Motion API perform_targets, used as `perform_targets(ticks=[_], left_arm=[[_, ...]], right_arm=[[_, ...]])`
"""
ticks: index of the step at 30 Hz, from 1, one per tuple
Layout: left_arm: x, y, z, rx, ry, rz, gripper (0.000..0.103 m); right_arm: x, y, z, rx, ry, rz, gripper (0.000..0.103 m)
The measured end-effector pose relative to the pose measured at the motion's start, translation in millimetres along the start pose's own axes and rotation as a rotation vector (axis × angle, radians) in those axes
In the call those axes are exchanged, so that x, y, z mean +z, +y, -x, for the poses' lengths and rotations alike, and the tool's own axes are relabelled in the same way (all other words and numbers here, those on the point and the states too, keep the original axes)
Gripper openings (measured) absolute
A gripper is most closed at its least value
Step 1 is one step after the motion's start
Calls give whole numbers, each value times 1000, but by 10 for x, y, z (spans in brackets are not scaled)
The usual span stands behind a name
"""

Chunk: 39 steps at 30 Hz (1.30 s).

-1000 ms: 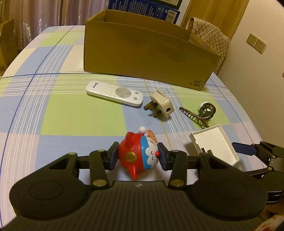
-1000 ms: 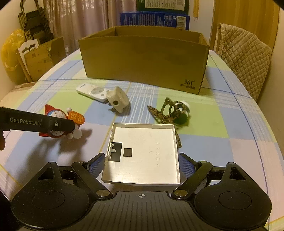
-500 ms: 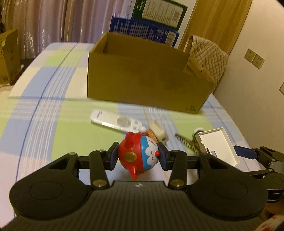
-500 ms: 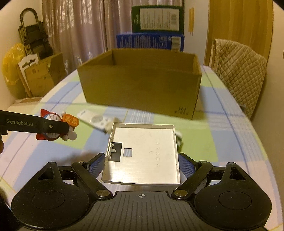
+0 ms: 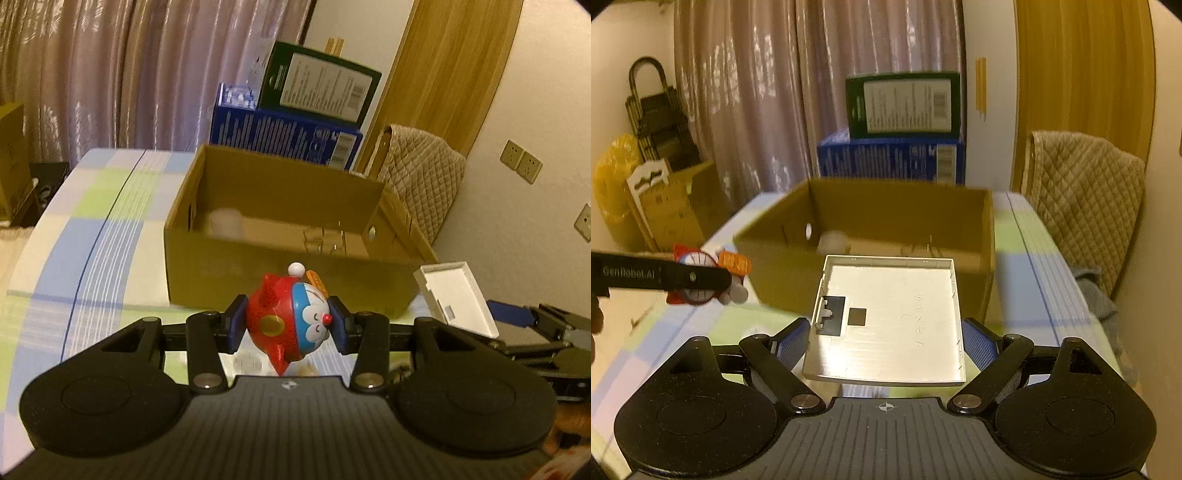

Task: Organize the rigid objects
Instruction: 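Carry the Doraemon figure and white plate over the cardboard box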

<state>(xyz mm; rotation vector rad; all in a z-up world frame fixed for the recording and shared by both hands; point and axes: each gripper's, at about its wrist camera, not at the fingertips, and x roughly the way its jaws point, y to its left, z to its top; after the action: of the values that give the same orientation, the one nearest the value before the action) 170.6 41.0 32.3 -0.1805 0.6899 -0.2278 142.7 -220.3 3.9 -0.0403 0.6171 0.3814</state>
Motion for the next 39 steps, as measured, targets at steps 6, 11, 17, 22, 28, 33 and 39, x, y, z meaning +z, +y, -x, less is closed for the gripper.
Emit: perform_targets(ticks=[6, 11, 17, 22, 28, 33, 39], left_arm=[[425, 62, -136, -3, -25, 0, 40], [674, 115, -316, 11, -26, 4, 40], [831, 156, -554, 23, -3, -2, 40], [881, 172, -733, 32, 18, -20, 40], [878, 229, -935, 51, 50, -28, 40], [865, 309, -1033, 62, 63, -16, 40], [848, 396, -1126, 71, 75, -2, 40]], right_arm=[[493, -144, -185, -6, -41, 3, 84], [710, -290, -467, -27, -15, -10, 84], [812, -414, -764, -52, 22, -19, 84], [822, -468, -925, -65, 41, -6, 84], [798, -560, -1077, -75, 69, -20, 84], [761, -597, -1171, -80, 85, -23, 84], [707, -618, -1244, -81, 99, -26, 84]])
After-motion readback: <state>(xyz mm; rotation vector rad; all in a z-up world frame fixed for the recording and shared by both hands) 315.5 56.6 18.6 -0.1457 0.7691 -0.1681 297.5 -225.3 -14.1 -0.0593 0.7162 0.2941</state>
